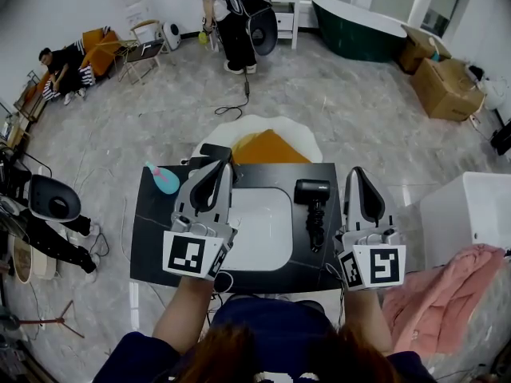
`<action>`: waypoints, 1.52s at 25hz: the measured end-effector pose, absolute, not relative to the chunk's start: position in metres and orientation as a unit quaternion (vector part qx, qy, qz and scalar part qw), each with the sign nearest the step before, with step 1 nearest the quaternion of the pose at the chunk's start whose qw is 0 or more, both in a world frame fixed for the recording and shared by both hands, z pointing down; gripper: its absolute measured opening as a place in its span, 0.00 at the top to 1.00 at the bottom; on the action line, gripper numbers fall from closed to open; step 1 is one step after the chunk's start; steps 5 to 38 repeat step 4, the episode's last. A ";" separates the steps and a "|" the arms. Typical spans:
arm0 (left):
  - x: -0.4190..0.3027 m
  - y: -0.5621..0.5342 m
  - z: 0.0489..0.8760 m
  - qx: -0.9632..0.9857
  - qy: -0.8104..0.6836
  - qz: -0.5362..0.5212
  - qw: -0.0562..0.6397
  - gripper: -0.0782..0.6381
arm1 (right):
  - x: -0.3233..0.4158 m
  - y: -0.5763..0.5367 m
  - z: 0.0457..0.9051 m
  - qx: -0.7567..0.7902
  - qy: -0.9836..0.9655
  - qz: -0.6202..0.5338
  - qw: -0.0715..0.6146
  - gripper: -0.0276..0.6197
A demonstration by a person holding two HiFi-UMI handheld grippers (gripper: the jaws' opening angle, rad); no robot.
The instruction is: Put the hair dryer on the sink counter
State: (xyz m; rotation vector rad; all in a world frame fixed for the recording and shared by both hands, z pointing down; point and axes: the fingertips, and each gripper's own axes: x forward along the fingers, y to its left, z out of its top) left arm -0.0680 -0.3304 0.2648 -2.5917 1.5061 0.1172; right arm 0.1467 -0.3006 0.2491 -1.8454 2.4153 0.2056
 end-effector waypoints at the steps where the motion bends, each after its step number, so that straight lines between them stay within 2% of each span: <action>1: -0.068 -0.331 0.265 -0.862 0.501 0.039 0.069 0.87 | 0.146 -0.301 0.250 -0.605 0.792 0.067 0.047 0.94; 38: -0.069 -0.333 0.266 -0.863 0.500 0.041 0.066 0.87 | 0.145 -0.303 0.251 -0.606 0.791 0.064 0.047 0.94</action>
